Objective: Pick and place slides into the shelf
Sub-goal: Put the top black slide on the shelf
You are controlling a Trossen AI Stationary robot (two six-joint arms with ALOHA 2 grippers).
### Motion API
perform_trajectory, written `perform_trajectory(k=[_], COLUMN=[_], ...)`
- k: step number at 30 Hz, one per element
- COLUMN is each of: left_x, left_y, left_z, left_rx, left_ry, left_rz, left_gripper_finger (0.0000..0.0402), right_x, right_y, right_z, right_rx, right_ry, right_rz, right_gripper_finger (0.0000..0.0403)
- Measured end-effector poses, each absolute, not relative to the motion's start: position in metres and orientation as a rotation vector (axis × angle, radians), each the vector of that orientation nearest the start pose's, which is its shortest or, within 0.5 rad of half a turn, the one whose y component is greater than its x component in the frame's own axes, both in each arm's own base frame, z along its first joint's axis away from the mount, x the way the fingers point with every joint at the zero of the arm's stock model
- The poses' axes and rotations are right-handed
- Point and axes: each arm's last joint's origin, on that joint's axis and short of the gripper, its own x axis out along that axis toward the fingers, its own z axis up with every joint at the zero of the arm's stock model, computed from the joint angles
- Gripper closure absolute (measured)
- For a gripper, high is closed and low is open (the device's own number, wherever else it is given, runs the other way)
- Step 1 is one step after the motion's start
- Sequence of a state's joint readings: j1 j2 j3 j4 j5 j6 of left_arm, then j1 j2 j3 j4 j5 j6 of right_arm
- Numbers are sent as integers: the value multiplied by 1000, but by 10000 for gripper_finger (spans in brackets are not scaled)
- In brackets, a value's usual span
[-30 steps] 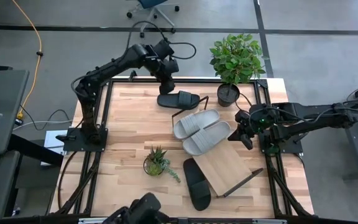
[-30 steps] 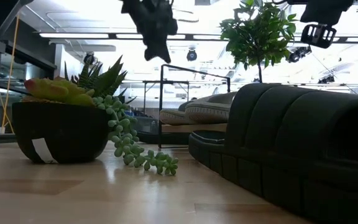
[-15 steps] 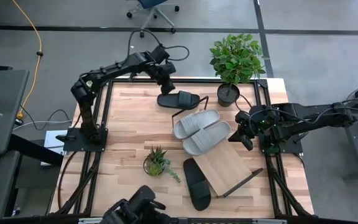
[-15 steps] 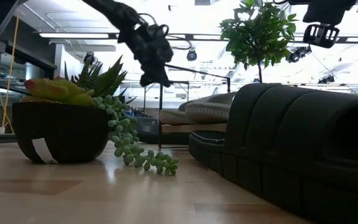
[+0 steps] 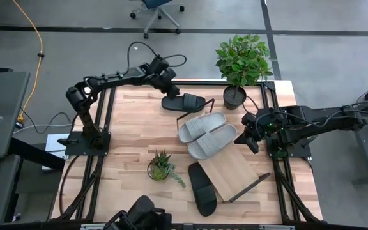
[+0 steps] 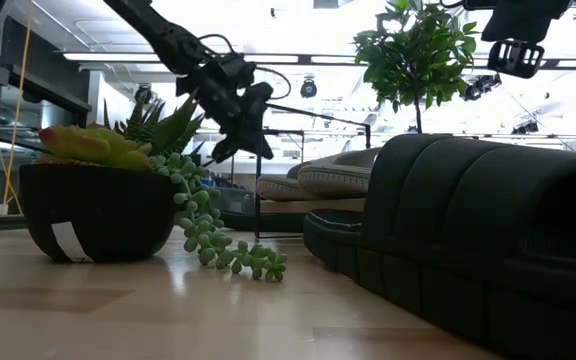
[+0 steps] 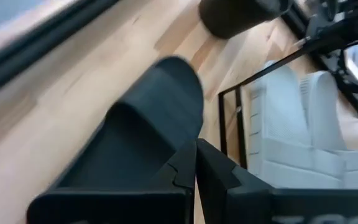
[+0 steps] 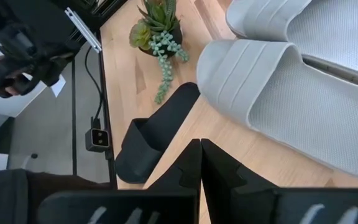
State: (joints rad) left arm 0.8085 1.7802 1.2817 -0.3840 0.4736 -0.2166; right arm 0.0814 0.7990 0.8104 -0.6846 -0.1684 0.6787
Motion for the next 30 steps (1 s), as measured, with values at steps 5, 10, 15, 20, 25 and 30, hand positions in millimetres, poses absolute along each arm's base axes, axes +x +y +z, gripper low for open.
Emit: perform_trajectory(k=[5,10,15,20,25,30], left_x=[266,266,271,278,284,288], left_y=[261,261,261,263,267,270], left_z=[214,210,204,193,180,174], left_rx=[-809,-874,-910,-958,-984,-987], left_ry=[701,668,649,636,639,614], left_rz=[420,436,438,413,427,413], left_gripper_finger=[363,276,201,177,186,198], right_x=[155,155,155,155,155,155], right_y=[17,18,17,17,17,17], right_z=[295,295,296,296,296,295], right_rx=[684,684,681,681,680,678], right_ry=[730,731,730,729,729,728], right_rz=[1,1,1,0,1,-4], right_gripper_finger=[402,402,402,402,402,402])
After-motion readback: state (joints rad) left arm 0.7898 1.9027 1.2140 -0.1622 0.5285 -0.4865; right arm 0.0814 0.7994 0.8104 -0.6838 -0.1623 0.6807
